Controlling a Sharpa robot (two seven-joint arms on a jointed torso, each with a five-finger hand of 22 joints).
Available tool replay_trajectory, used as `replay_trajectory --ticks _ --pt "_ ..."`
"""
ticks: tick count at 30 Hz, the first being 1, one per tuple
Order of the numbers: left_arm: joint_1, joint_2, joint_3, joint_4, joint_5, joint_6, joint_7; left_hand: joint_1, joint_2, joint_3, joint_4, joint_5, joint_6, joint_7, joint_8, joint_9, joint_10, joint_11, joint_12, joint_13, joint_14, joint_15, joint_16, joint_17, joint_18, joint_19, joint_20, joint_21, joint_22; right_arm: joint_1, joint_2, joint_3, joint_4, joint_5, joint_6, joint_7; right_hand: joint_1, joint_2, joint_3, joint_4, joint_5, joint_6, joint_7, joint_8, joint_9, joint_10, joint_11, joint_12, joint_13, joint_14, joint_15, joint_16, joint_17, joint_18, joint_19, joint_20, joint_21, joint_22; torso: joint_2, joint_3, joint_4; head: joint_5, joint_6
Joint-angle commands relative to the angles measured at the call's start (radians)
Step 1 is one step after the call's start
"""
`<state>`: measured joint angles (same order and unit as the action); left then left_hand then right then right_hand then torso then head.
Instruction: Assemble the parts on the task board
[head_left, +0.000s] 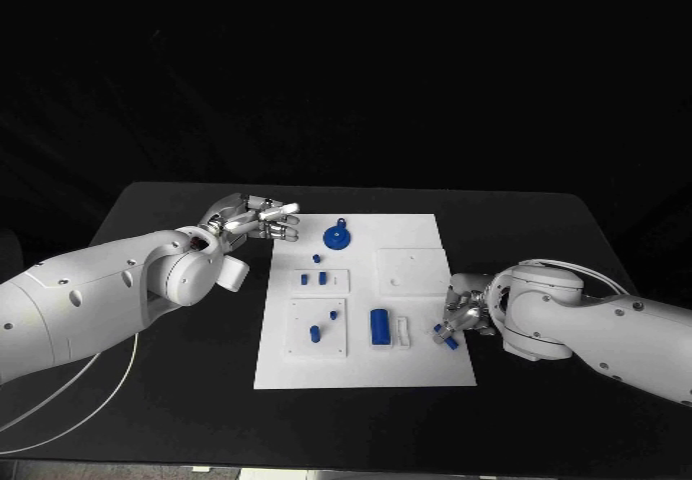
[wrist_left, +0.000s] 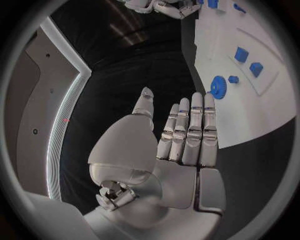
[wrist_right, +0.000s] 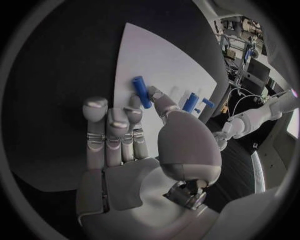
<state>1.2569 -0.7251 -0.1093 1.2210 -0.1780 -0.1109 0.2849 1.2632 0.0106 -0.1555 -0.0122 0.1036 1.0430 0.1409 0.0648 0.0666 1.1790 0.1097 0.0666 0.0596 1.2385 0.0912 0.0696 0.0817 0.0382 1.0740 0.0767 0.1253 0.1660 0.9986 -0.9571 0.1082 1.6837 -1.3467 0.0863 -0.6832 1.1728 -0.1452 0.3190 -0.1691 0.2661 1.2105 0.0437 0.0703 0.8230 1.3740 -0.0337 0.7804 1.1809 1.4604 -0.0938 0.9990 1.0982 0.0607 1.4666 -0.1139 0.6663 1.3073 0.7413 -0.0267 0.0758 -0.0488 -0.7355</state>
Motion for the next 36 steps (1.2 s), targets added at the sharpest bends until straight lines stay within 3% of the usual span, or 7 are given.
replay_trajectory --ticks 1,7,9,12,19,24,36 --pt "0.000 0.000 0.001 0.001 -0.004 0.011 -0.001 -0.003 0.007 -0.001 -0.004 -0.001 -0.001 -0.004 -0.001 -0.001 -0.003 0.003 -0.002 0.001 0.003 0.003 0.000 0.001 -0.003 -0.008 -0.001 0.005 0.002 -0.019 0.005 -0.014 -0.010 -0.042 0.034 -0.045 0.026 0.043 0.137 -0.114 0.046 -0.047 0.032 -0.008 -0.674 -0.008 0.000 -0.004 -0.003 -0.002 0.007 -0.004 0.002 0.000 0.038 0.004 0.002 0.078 0.000 0.0003 0.0006 0.000 0.000" --pt "0.000 -0.002 0.001 0.001 -0.004 0.010 -0.003 -0.003 0.007 0.000 -0.003 -0.001 -0.002 -0.004 -0.001 -0.001 -0.005 0.004 -0.001 0.001 0.003 0.004 0.000 0.001 -0.003 -0.010 0.000 0.005 0.002 -0.021 0.006 -0.015 -0.011 0.007 -0.024 -0.045 -0.018 0.026 0.278 -0.114 0.192 -0.057 0.038 -0.007 -0.711 -0.007 -0.001 0.000 -0.005 -0.004 0.004 -0.002 0.007 0.005 0.037 0.001 0.022 0.081 0.000 0.0010 0.0004 0.000 0.000" --pt "0.000 -0.002 0.001 0.001 -0.004 0.010 -0.004 -0.003 0.007 0.000 -0.003 -0.001 -0.002 -0.004 -0.001 -0.001 -0.005 0.004 -0.001 0.001 0.003 0.004 0.000 0.001 -0.003 -0.010 0.000 0.005 0.002 -0.021 0.006 -0.015 -0.011 0.046 -0.052 -0.044 -0.042 0.026 0.322 -0.112 0.221 -0.053 0.038 -0.007 -0.725 -0.006 -0.002 0.005 -0.004 -0.004 0.003 -0.001 0.008 0.006 0.035 0.000 0.033 0.081 0.000 0.0013 0.0004 0.002 0.001" --pt "0.000 -0.003 0.001 0.001 -0.004 0.010 -0.005 -0.004 0.007 0.000 -0.002 -0.001 -0.003 -0.003 -0.001 -0.001 -0.006 0.004 -0.001 0.001 0.003 0.004 0.000 0.001 -0.003 -0.010 0.000 0.006 0.003 -0.021 0.004 -0.014 -0.007 0.114 -0.097 -0.040 -0.063 0.028 0.338 -0.110 0.258 -0.045 0.036 -0.007 -0.731 -0.006 -0.004 0.006 -0.003 -0.003 0.001 0.001 0.010 0.007 0.034 -0.002 0.042 0.081 0.000 0.0016 0.0008 0.003 0.000" --pt "0.000 -0.003 0.001 0.000 -0.004 0.012 -0.007 -0.006 0.008 0.000 0.000 -0.001 -0.003 -0.003 -0.001 -0.001 -0.006 0.004 -0.001 0.001 0.003 0.003 0.000 0.001 -0.003 -0.010 0.000 0.006 0.003 -0.018 -0.003 -0.010 0.013 0.261 -0.180 0.000 -0.079 0.025 0.350 -0.109 0.294 -0.031 0.032 -0.007 -0.737 -0.004 -0.007 0.006 -0.004 -0.004 -0.003 -0.001 0.009 0.008 0.031 -0.005 0.057 0.081 0.001 0.0018 0.0010 0.006 -0.002" --pt "0.000 -0.002 0.001 -0.001 -0.004 0.014 -0.010 -0.006 0.008 0.000 0.000 -0.001 -0.003 -0.003 -0.001 -0.001 -0.006 0.004 -0.001 0.001 0.003 0.003 0.000 0.001 -0.003 -0.010 0.000 0.006 0.003 -0.012 -0.002 -0.002 0.023 0.362 -0.220 0.049 -0.081 0.031 0.320 -0.105 0.287 -0.025 0.030 -0.007 -0.739 -0.005 -0.009 0.005 -0.004 -0.003 -0.004 -0.002 0.009 0.008 0.029 -0.006 0.058 0.079 0.000 0.0011 0.0005 0.006 -0.002" --pt "0.000 -0.002 0.000 -0.003 -0.007 0.020 -0.018 -0.005 0.006 0.001 0.001 -0.002 -0.004 -0.003 -0.001 -0.001 -0.007 0.004 -0.001 0.002 0.002 0.004 0.000 0.001 -0.003 -0.012 0.000 0.007 0.004 -0.005 0.011 0.009 0.030 0.457 -0.268 0.085 -0.079 0.039 0.255 -0.100 0.295 -0.005 0.023 -0.007 -0.729 -0.006 -0.012 -0.002 -0.009 -0.004 -0.008 -0.008 0.006 0.006 0.031 -0.010 0.048 0.078 0.000 -0.0002 0.0004 0.011 -0.005"
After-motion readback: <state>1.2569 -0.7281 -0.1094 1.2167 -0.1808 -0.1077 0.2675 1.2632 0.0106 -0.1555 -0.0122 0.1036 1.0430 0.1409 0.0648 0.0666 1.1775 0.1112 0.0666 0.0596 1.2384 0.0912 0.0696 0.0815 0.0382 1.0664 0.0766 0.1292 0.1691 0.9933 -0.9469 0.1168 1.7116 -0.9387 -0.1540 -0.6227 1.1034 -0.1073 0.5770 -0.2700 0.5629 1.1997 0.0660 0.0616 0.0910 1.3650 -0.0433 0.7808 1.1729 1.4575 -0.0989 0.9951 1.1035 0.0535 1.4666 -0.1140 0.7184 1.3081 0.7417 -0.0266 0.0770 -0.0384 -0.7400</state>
